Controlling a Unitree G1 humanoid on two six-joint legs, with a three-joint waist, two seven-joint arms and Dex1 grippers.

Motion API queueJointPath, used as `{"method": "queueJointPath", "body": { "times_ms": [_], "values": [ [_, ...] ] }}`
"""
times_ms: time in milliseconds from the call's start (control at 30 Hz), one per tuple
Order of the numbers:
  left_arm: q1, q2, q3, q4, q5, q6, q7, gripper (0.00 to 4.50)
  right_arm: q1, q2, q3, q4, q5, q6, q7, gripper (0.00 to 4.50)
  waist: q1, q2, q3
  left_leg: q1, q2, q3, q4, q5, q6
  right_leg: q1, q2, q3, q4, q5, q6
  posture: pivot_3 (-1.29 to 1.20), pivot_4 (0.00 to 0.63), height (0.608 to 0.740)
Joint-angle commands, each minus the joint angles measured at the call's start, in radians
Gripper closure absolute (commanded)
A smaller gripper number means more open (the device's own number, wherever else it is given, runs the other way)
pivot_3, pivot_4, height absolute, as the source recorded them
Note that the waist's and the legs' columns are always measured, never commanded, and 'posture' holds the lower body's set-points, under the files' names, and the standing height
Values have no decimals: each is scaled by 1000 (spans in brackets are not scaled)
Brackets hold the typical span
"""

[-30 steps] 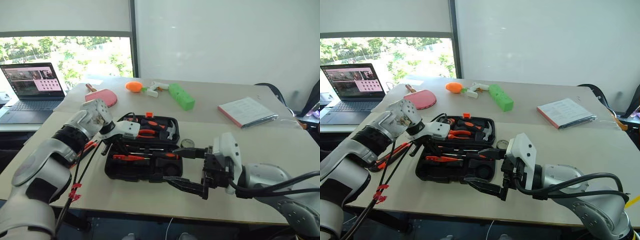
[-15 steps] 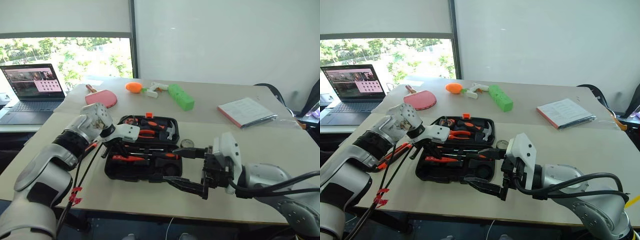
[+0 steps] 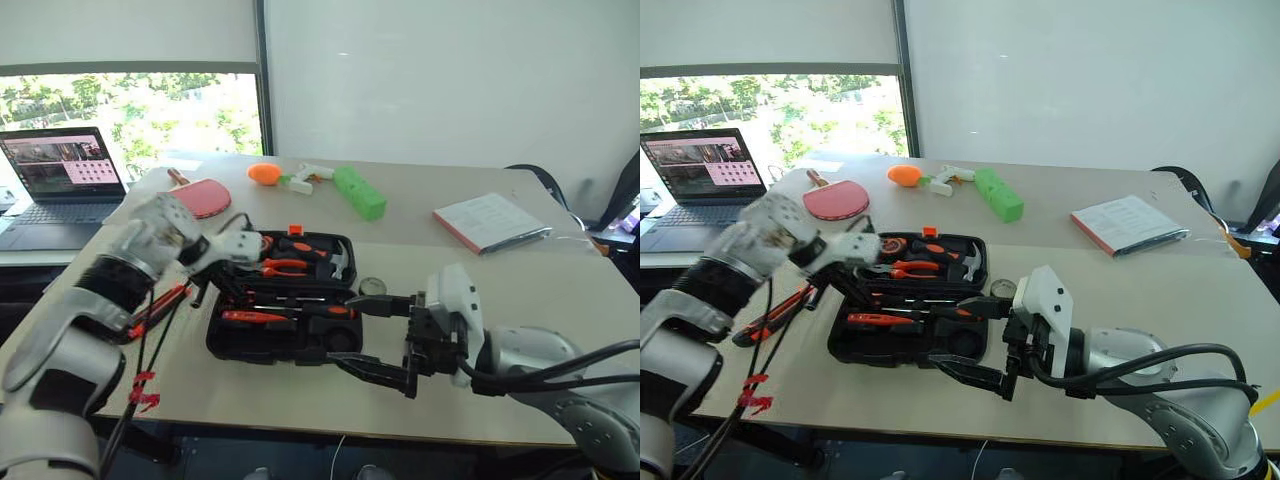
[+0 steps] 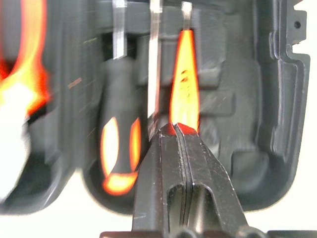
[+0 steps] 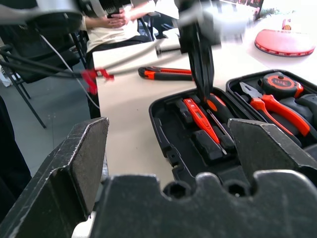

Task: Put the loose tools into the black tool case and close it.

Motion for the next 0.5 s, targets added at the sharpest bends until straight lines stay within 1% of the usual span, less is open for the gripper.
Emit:
{"method": "queueJointPath", "body": {
  "times_ms": [33, 67, 100, 133, 167, 200, 233, 267, 333, 367, 433, 500],
  "values": [
    [156, 141, 190, -135, -49, 162, 91, 3368, -37, -29, -36, 24, -12, -27, 59, 0, -13, 0, 0, 0, 0, 0, 0, 0, 0, 0, 0, 1, 0, 0, 0, 0, 150, 738],
    [209, 170, 235, -181, -68, 216, 113, 2981, -45, -31, -32, 37, -18, -29, 74, 0, -16, 0, 0, 1, 1, 0, -1, 0, 0, 0, 0, 1, 0, 0, 0, 0, 150, 738],
    [260, 194, 277, -222, -84, 257, 134, 2775, -53, -32, -27, 50, -24, -31, 86, 0, -16, 0, 0, 1, 1, 0, -1, 0, 0, 0, 0, 1, 0, 0, 0, 0, 150, 738],
    [328, 225, 329, -263, -99, 293, 162, 2312, -68, -30, -19, 68, -30, -32, 99, 0, -16, 0, 0, 1, 1, -1, -1, 0, 0, 0, 0, 0, 0, 0, 0, 0, 150, 738],
    [377, 246, 367, -297, -110, 321, 184, 2041, -77, -29, -15, 81, -35, -33, 110, 0, -16, 0, 0, 1, 1, -1, -1, 0, 0, 0, 0, 0, 1, 0, 0, 0, 150, 738],
    [420, 262, 398, -328, -119, 342, 202, 1679, -84, -28, -13, 91, -38, -33, 120, 0, -14, 0, 0, 1, 2, -1, -1, 0, 0, 0, 0, 0, 1, 0, 0, 0, 150, 738],
    [465, 275, 434, -358, -128, 357, 221, 1464, -89, -27, -13, 100, -40, -33, 133, 0, -8, 0, 0, 1, 1, -1, 0, 0, 0, 0, 0, -1, 1, 0, 0, 0, 150, 738],
    [527, 297, 481, -381, -138, 374, 242, 1018, -98, -26, -10, 111, -41, -34, 149, 0, -3, 0, 0, 1, 2, -1, 0, 0, -1, 1, -1, -1, 1, 0, 0, 0, 150, 738],
    [731, 357, 659, -386, -141, 392, 275, 508, -136, -19, 20, 150, -60, -41, 200, 0, 0, 0, 0, 1, 1, -1, 0, 0, -1, 1, -2, -1, 0, 0, 0, 0, 150, 738],
    [810, 375, 730, -380, -137, 389, 291, 70, -150, -16, 31, 164, -69, -44, 220, 0, -6, 1, 0, 2, 1, 0, -1, 0, -1, 1, -2, -1, 0, 0, 0, 0, 150, 738],
    [912, 389, 821, -373, -134, 369, 319, 31, -164, -11, 41, 182, -81, -47, 247, 0, -12, 0, 1, 4, 2, 2, -3, 0, 0, 1, -2, 0, 0, 0, -1, 0, 150, 738],
    [986, 398, 890, -365, -137, 348, 330, 31, -174, -5, 49, 195, -92, -50, 269, 0, -6, 1, 1, 4, 3, 2, -3, 0, -1, 0, -2, -1, 1, -1, -2, 0, 150, 738]
  ]
}}
